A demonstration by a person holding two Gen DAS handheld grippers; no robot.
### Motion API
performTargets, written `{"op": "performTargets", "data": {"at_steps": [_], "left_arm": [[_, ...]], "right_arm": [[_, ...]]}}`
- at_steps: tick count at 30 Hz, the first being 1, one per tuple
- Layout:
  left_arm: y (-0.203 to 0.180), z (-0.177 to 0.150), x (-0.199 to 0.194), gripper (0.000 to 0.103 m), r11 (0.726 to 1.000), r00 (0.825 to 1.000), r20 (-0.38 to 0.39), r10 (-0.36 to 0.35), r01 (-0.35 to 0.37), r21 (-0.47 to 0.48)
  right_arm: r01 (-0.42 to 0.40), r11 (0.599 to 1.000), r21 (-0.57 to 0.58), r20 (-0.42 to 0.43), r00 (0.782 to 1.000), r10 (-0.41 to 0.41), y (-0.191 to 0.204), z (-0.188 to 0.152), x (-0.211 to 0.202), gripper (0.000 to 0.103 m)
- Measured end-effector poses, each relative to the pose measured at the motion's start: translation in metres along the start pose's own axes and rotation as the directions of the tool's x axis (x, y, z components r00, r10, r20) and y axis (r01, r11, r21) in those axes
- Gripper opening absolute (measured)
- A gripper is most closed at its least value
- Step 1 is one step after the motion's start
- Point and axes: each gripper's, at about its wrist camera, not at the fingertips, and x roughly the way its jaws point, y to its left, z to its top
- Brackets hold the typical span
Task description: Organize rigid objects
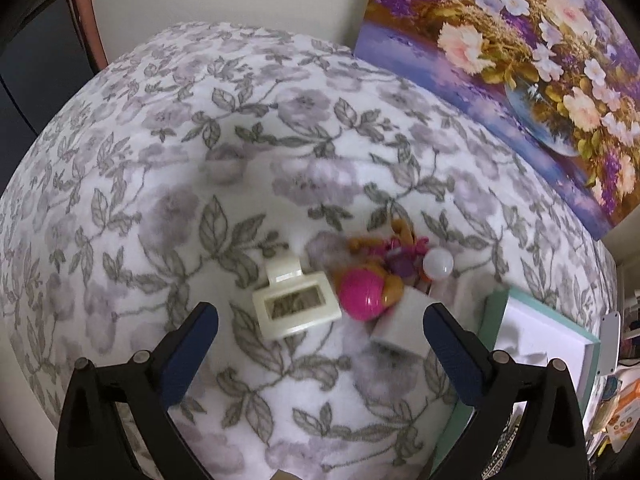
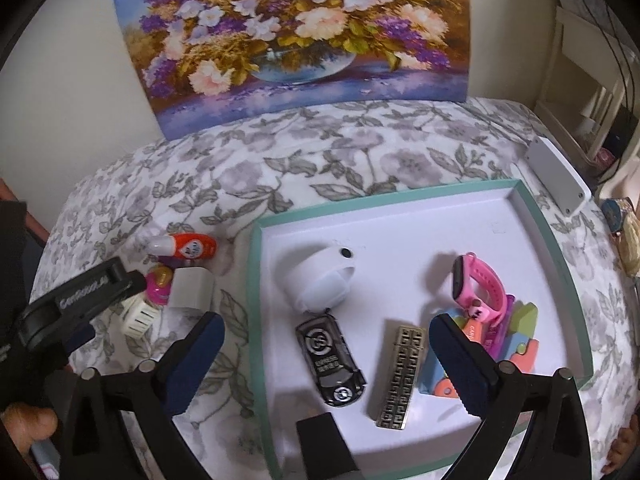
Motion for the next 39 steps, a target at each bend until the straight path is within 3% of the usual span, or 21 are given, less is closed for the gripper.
{"op": "performTargets", "data": {"at_steps": [17,25,30,34,39], "left_arm": [[0.023,0.042,-0.012,0.102,0.998,0.993,0.114,-0.035,0.041,-0.045],[0.044,0.052,-0.004,0.102,0.997,0.996,0.084,-0.035,0.04,-0.067],[0.056,0.05,0.012,0.102,0.998,1.0,0.024,0.003,-0.002,-0.07],[0.067,0.048,0.024,0.102,0.995,1.0,-0.018,0.005,-0.007,-0.097],[0.067,0.046,0.03,0.102,0.994,0.999,-0.042,-0.011,0.006,-0.105]], "right_arm": [[-0.074,0.99,-0.118,0.051,0.995,0.08,0.058,0.024,0.007,0.103],[-0.126,0.98,-0.155,0.014,0.992,0.129,0.08,0.03,0.03,0.103],[-0.185,0.973,-0.139,-0.035,0.983,0.182,0.091,0.028,0.049,0.103],[-0.186,0.972,-0.147,-0.067,0.982,0.177,0.1,0.022,0.065,0.102],[-0.173,0.974,-0.148,-0.097,0.982,0.159,0.103,0.016,0.079,0.084]]}}
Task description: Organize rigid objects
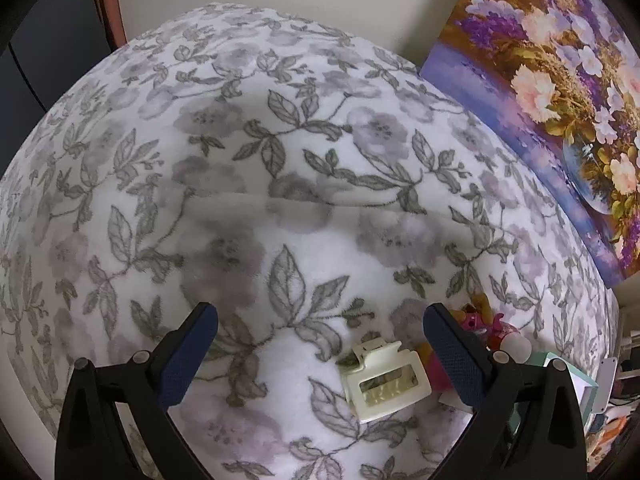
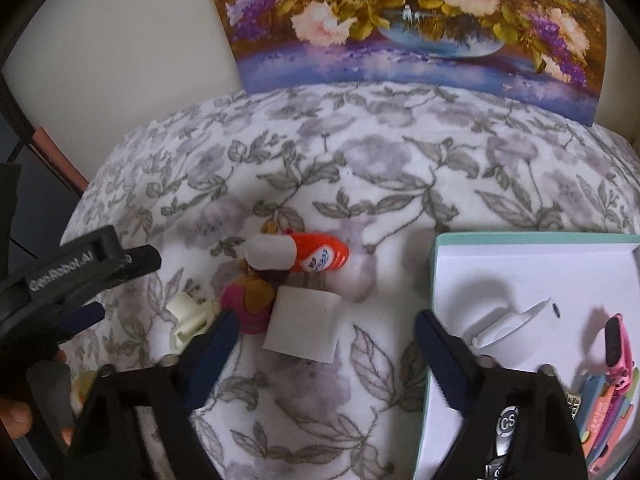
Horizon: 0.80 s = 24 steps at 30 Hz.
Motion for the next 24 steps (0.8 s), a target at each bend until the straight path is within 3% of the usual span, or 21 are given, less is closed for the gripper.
{"op": "performTargets", "data": {"at_steps": [14,21,24], "left_arm": [[-0.009,-0.006,0.013,0.102,0.999,0.997,-0.064,-0.033,0.034,0.005],[-0.015,-0.009,0.018,0.102,0.999,0.995,-0.09,-0.047,0.048,0.017],[-0.02,-0.013,0.022,0.102,0.999,0.994,-0.104,-0.041,0.044,0.032]], "right_arm": [[0.012,1.0,-0.027,-0.024,1.0,-0.012,0.007,-0.005,0.021,0.072],[0.026,0.998,-0.052,-0.013,1.0,-0.027,0.009,-0.005,0.017,0.058],[0.034,0.997,-0.064,-0.015,0.999,-0.036,0.013,-0.005,0.017,0.057]]}}
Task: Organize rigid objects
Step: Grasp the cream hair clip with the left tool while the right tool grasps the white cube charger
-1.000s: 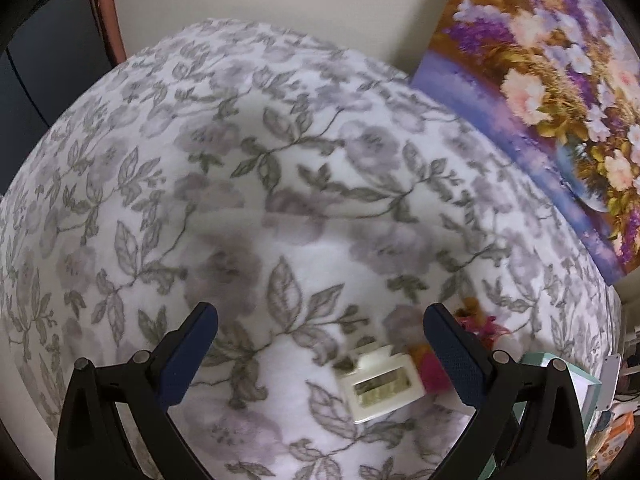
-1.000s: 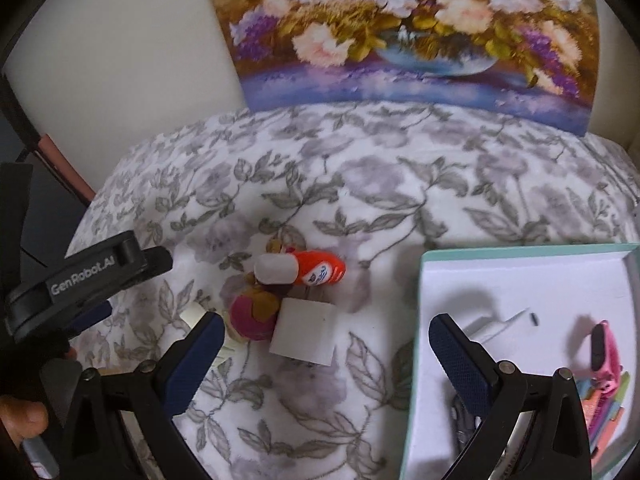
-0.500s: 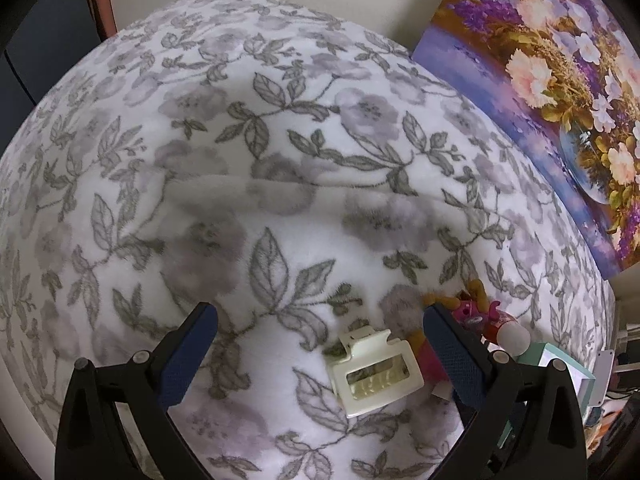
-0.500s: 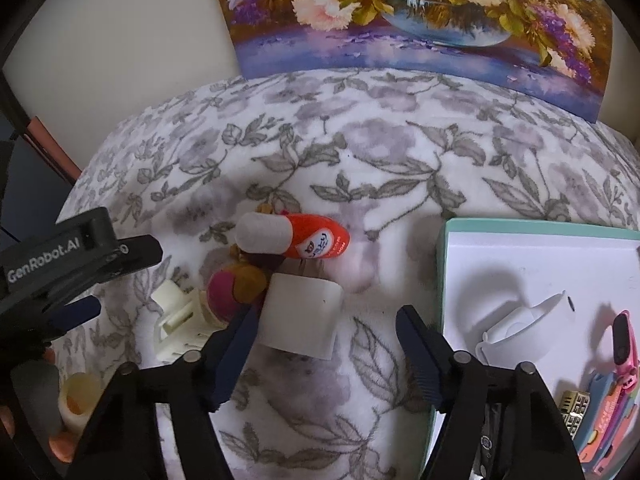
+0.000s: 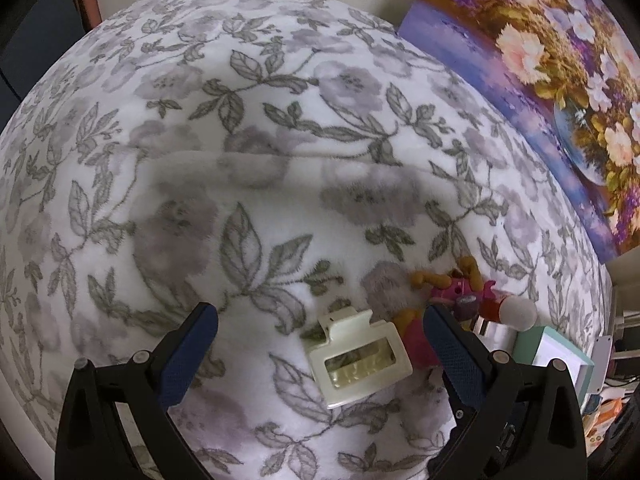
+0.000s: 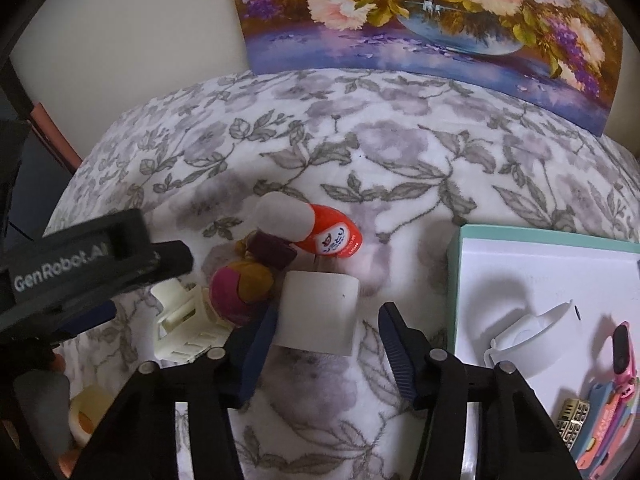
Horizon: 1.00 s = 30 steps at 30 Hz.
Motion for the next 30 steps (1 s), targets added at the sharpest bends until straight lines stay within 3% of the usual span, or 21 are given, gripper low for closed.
{"op": "performTargets", "data": {"at_steps": [9,20,24,28,30], "left_arm": [[-0.004,-0.007,0.009,0.102,1.0,0.999,-0.027,0.027,-0.027,0.012],[-0.002,-0.022,0.019,0.101,0.997,0.996,-0.059,0.073,-0.071,0.037],[-0.007,-0.03,0.022,0.084,0.995,0.994,-0.056,0.091,-0.088,0.056],[-0.008,-0.03,0.018,0.053,0.993,0.994,-0.031,0.105,-0.103,0.063],[-0.008,-0.03,0.017,0.052,0.994,0.995,-0.027,0.097,-0.096,0.061]], "right_arm": [[0.002,1.0,0.007,-0.039,0.999,-0.002,-0.002,-0.006,0.013,0.048],[-0.003,1.0,0.016,-0.038,0.999,0.004,-0.005,-0.007,0.013,0.047],[0.0,1.0,0.005,-0.033,0.999,0.0,-0.005,-0.008,0.013,0.047],[0.0,1.0,0.003,-0.03,1.0,0.0,-0.005,-0.009,0.013,0.047],[-0.001,1.0,0.004,-0.029,1.0,0.001,-0.005,-0.009,0.013,0.047]]}}
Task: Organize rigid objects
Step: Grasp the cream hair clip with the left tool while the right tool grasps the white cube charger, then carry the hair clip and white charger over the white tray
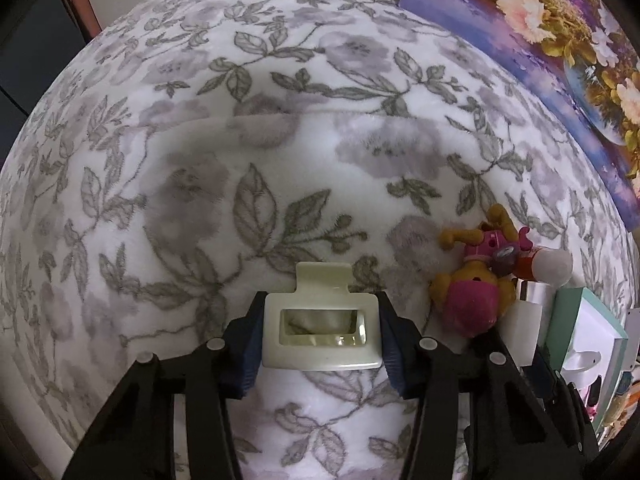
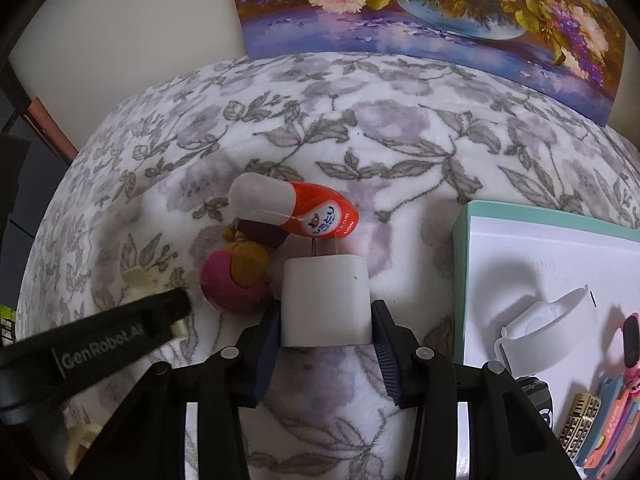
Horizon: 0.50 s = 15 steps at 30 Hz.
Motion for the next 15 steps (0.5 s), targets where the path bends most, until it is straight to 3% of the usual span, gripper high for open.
{"op": "performTargets", "data": {"at_steps": [15], "left_arm": [[0.015,0.001,-0.037,0.052,0.997,0.997,0.048,-0.062,0.064,-0.048]], "right_arm": [[-0.016,1.0,0.022,-0.017,1.0,0.017,-0.004,-0.011,-0.012,0.046]]}}
